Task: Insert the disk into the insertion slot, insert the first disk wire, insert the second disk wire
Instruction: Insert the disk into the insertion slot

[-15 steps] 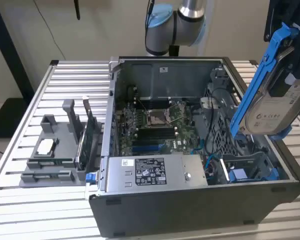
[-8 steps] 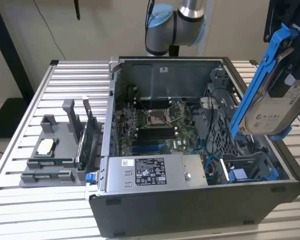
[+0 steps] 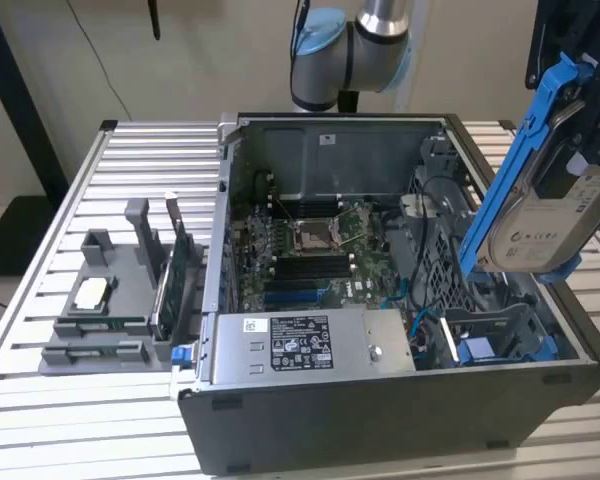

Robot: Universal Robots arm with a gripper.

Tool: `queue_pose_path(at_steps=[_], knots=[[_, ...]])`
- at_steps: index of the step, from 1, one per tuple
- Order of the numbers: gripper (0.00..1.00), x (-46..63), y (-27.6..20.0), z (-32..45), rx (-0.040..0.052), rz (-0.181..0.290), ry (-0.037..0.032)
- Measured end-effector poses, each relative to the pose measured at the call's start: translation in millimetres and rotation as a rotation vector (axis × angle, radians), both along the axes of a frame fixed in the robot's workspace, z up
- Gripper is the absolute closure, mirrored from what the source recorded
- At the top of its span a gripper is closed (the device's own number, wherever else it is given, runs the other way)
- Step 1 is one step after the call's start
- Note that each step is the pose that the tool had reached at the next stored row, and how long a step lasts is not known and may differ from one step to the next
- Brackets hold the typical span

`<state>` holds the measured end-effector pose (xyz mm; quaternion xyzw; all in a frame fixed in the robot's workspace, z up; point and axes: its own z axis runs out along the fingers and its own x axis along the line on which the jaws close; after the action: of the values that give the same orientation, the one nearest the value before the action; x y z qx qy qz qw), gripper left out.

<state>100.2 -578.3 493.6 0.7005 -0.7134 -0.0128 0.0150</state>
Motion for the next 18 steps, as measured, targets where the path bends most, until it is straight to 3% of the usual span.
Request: queue_pose_path(at_steps=[9, 18], knots=[[0.67, 0.0, 0.0, -7.3, 0.0001, 0.0, -0.0001], [0.67, 0.0, 0.0, -9.0, 0.0002, 0.0, 0.0]])
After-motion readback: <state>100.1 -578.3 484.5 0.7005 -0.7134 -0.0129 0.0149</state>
